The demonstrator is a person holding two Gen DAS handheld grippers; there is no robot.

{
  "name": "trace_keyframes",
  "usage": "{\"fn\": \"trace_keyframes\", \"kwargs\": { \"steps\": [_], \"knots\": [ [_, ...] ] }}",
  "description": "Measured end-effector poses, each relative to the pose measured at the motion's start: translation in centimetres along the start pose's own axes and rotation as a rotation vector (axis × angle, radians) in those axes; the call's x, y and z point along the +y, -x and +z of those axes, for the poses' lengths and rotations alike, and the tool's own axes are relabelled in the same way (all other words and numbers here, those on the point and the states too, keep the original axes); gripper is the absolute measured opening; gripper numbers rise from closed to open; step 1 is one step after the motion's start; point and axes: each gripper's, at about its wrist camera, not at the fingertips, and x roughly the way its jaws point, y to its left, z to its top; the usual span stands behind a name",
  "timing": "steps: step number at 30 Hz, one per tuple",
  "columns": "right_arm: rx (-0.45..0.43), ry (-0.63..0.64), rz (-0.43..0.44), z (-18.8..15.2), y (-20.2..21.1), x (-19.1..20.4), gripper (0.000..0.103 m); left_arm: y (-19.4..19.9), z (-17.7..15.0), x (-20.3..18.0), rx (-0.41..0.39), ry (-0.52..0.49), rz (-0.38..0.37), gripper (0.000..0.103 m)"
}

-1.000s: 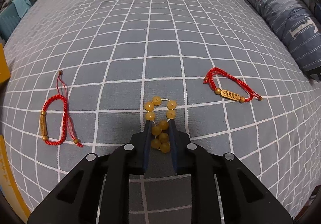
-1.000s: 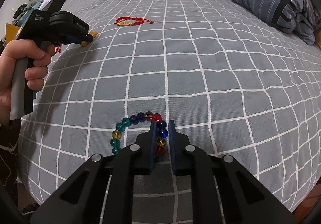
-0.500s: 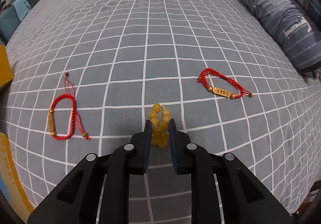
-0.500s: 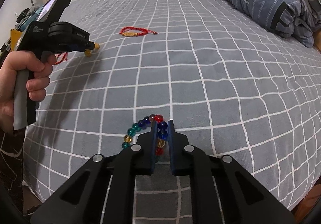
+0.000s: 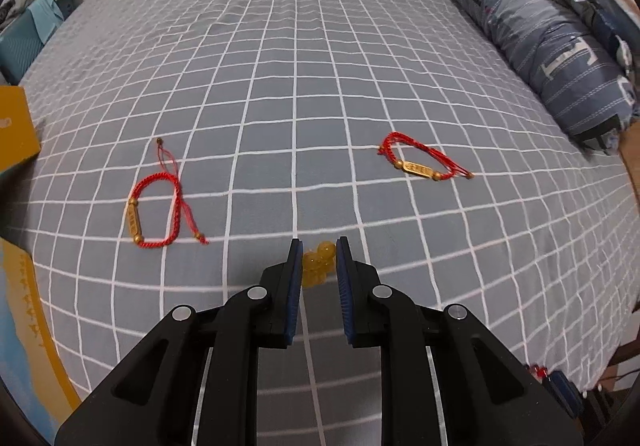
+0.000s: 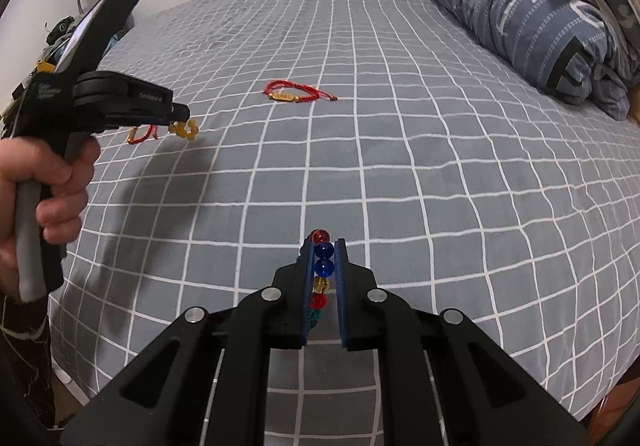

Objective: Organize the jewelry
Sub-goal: 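Carry both held bracelets into the white box and open both tools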

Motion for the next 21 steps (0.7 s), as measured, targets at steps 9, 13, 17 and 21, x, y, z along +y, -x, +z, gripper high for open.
{"fn": "trace_keyframes", "kwargs": {
  "steps": [9, 13, 17, 21],
  "knots": [
    [-0.035, 0.018, 0.009, 1.7, 0.8, 1.2, 0.010, 3.8, -2.5, 0.9, -0.044, -0.025, -0.021, 0.016],
    [-0.056, 0.030, 0.021, 2.7, 1.2, 2.4, 0.010, 5.6, -3.7, 1.9, -0.070, -0.028, -0.015, 0.016],
    [-0.074, 0.046, 0.037, 3.6, 1.6, 3.8, 0.010, 7.3, -4.8, 3.2, -0.089, -0.018, -0.013, 0.016],
    [-0.090, 0.064, 0.064, 4.6, 1.9, 5.6, 0.010, 8.8, -5.8, 4.9, -0.107, -0.006, 0.002, 0.016]
  ]
}}
